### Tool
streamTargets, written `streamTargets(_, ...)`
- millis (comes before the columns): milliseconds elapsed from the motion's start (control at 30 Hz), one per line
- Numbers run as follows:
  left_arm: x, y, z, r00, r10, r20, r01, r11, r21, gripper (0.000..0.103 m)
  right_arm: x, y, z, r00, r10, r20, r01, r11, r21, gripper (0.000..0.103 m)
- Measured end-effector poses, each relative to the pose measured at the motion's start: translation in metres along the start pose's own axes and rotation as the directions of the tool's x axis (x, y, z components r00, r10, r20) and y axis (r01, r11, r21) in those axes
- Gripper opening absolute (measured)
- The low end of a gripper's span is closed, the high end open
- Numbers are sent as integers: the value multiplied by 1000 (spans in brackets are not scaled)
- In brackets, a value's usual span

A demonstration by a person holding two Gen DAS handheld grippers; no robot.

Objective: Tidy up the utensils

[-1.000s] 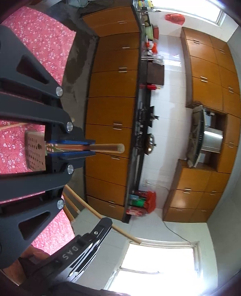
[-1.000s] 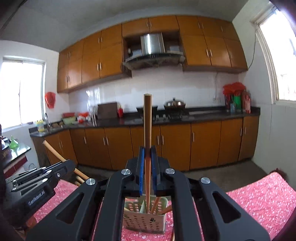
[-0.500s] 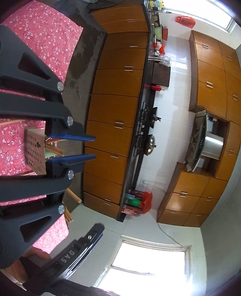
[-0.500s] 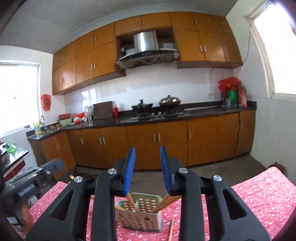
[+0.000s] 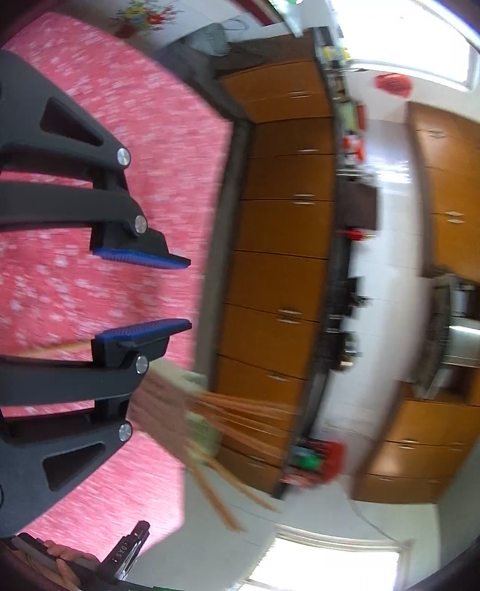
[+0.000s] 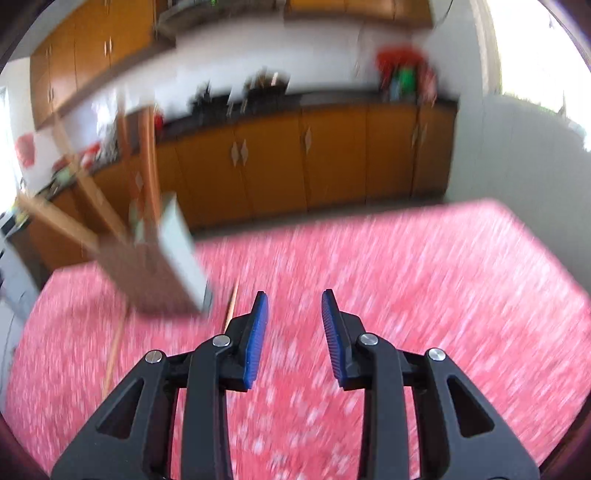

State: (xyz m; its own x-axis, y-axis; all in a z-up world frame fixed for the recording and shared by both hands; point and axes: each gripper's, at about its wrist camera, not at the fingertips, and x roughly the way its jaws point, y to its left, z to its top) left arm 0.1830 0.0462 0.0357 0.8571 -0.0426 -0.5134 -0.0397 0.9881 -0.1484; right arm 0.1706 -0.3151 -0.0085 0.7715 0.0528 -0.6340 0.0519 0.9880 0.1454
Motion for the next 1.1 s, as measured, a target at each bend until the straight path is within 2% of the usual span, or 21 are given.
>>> streamTargets(100, 23, -7, -35, 993, -32, -117, 33, 999, 9, 29, 18, 11, -37, 987, 120, -103, -118, 993, 24, 31)
streamTargets(233, 39, -21, -72, 974, -84, -210, 87, 996, 6, 29, 27, 35, -67, 970, 180, -164, -183, 983, -3, 31)
streamTargets(367, 49, -35, -96, 958, -105, -267, 113, 993, 15, 29, 36, 55, -84, 968, 147, -202, -163, 985, -62, 31)
streamTargets(400, 50, -39, -99, 955, -106, -276, 115, 993, 19, 29, 38, 57, -85, 968, 133, -211, -151, 986, -75, 26)
streamTargets(467, 54, -44, -108, 948, -108, -299, 121, 992, 25, 29, 44, 59, -89, 970, 104, -221, -127, 987, -94, 9)
streamTargets(500, 57, -47, -109, 945, -109, -308, 123, 992, 27, 29, 44, 58, -86, 975, 81, -207, -104, 989, -101, 8)
streamTargets(667, 70, -61, -118, 933, -83, -350, 111, 992, 63, 27, 46, 38, -77, 976, 71, -204, -81, 996, -38, 7)
streamTargets(733, 76, -66, -124, 927, -57, -371, 96, 991, 88, 16, 45, 37, -78, 977, 67, -203, -77, 996, -42, 7)
streamTargets(800, 78, -67, -125, 933, -23, -359, 70, 991, 117, 9, 46, 37, -78, 978, 61, -200, -73, 996, -56, 7)
streamTargets(1100, 115, -18, -96, 933, 45, -357, -32, 999, 41, 9, 68, 33, -58, 984, 6, -179, -19, 997, -72, 7)
